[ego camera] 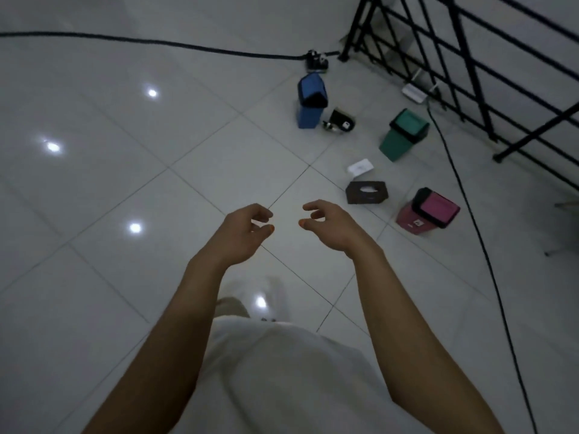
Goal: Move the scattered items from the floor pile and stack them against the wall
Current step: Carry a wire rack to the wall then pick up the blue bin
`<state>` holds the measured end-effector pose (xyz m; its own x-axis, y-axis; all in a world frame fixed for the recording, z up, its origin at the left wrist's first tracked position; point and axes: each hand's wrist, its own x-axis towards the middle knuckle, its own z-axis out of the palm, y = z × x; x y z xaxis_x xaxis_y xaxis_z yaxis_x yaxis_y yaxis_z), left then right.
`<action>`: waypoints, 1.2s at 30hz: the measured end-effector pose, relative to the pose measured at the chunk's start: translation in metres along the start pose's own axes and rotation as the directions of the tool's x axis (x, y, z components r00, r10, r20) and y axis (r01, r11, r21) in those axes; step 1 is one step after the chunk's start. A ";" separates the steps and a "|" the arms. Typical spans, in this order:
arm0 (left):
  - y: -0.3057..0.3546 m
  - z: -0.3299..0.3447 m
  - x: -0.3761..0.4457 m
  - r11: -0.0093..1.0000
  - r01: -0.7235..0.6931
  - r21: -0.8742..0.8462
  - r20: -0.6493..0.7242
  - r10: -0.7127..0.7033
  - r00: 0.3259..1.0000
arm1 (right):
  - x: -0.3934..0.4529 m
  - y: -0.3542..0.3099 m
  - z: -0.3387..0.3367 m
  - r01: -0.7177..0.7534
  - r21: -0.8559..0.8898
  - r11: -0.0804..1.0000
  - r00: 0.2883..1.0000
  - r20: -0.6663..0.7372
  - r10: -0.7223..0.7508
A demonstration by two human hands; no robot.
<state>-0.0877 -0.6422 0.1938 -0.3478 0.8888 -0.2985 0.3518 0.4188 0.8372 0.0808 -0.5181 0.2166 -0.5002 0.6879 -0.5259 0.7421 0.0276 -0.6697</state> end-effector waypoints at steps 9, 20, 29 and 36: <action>0.015 0.005 0.107 0.998 0.031 0.053 0.085 -0.036 0.996 | 0.079 0.005 -0.046 -0.055 0.040 0.998 0.998 -0.007 0.055; 0.050 -0.058 0.331 0.988 -0.030 0.153 0.195 -0.001 0.981 | 0.266 -0.077 -0.123 -0.106 0.032 0.994 0.994 -0.010 0.107; 0.094 -0.066 0.496 0.978 -0.083 0.191 0.327 0.016 0.945 | 0.381 -0.092 -0.188 -0.206 0.001 0.979 0.978 -0.018 0.206; 0.112 -0.055 0.615 0.965 -0.051 0.258 0.387 -0.055 0.921 | 0.503 -0.088 -0.259 -0.242 0.027 0.970 0.970 0.033 0.241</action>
<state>-0.3101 -0.0588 0.1296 -0.0036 0.8671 -0.4982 0.5813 0.4072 0.7045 -0.1210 0.0137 0.1470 -0.3209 0.6496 -0.6892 0.8289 -0.1595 -0.5363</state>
